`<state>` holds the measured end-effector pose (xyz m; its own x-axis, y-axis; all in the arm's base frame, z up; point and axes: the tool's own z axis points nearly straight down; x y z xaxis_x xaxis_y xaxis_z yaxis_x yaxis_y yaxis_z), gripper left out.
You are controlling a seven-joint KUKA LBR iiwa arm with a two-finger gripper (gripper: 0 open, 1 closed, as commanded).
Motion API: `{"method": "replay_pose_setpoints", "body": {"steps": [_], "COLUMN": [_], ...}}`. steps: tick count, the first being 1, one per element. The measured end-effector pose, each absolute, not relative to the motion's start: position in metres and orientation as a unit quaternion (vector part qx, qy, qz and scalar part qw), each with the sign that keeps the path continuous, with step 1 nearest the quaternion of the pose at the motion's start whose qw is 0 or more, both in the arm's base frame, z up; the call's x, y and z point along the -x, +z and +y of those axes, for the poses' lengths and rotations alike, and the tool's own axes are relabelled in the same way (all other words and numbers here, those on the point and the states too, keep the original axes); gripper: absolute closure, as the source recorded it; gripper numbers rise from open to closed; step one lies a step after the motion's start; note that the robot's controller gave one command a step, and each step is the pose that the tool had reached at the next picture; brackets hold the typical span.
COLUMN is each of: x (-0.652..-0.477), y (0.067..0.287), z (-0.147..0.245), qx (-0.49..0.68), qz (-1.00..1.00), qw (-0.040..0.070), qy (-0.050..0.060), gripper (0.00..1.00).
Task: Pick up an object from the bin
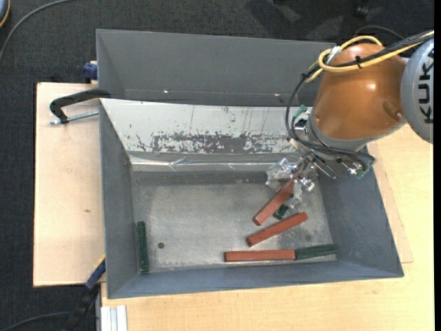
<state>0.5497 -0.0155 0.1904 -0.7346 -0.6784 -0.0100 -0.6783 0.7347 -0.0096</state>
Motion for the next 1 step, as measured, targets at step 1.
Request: {"method": "replay_pose_setpoints", "body": {"steps": [1], "x": [-0.5401], "y": [0.3180], "z": [-0.0472], "qx": [0.434], "qz": [0.901], "qw": [0.007], "qy": [-0.004], "gripper": [1.00]}}
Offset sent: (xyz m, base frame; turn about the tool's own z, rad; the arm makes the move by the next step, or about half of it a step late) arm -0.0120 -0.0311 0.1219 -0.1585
